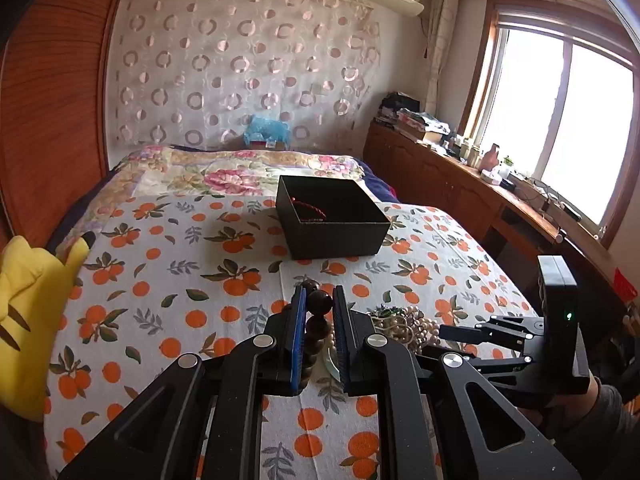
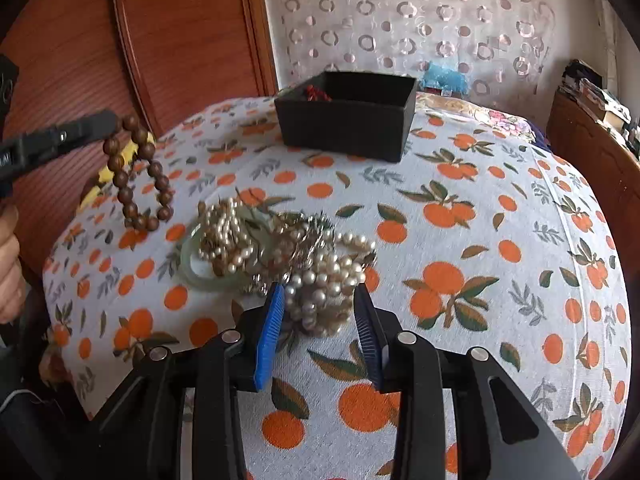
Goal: Organize jewelry
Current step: 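Hold the brown beads with the left tool while the right tool grasps a pearl necklace, then lower the pearls into the box with the right tool while the left drops the beads in, then move the left tool back to the pile and grasp another pearl strand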
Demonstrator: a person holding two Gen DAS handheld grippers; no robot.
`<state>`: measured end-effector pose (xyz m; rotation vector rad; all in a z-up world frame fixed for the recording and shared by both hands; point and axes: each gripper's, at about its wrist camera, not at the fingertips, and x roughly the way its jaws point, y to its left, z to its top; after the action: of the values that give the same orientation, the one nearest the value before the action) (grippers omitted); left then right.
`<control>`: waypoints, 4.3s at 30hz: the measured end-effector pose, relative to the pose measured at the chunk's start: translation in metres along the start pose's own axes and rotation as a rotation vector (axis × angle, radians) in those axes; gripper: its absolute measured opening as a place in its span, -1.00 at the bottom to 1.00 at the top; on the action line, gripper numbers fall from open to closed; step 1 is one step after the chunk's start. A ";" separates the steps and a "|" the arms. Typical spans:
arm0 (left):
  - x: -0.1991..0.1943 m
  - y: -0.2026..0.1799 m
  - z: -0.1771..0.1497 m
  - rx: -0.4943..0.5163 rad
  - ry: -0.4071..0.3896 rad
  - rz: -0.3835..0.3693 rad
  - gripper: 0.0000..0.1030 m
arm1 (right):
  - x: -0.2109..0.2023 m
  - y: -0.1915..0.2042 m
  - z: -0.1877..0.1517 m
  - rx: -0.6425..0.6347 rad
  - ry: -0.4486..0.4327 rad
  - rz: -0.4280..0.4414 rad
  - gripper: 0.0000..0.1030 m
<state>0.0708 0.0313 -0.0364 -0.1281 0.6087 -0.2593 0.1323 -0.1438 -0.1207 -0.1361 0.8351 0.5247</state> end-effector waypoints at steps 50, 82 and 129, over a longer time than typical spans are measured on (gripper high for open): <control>-0.019 -0.014 0.035 0.070 -0.086 -0.012 -0.76 | -0.113 -0.013 0.109 -0.157 -0.266 -0.141 -0.84; 0.045 -0.007 0.125 0.175 -0.063 0.062 -0.76 | -0.099 -0.009 0.239 -0.158 -0.373 -0.188 -0.84; 0.104 -0.026 0.098 0.184 0.037 0.035 -0.72 | -0.018 -0.052 0.127 -0.022 -0.203 -0.061 -0.74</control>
<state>0.2045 -0.0182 -0.0085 0.0648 0.6200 -0.2830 0.2332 -0.1559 -0.0266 -0.1259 0.6256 0.4820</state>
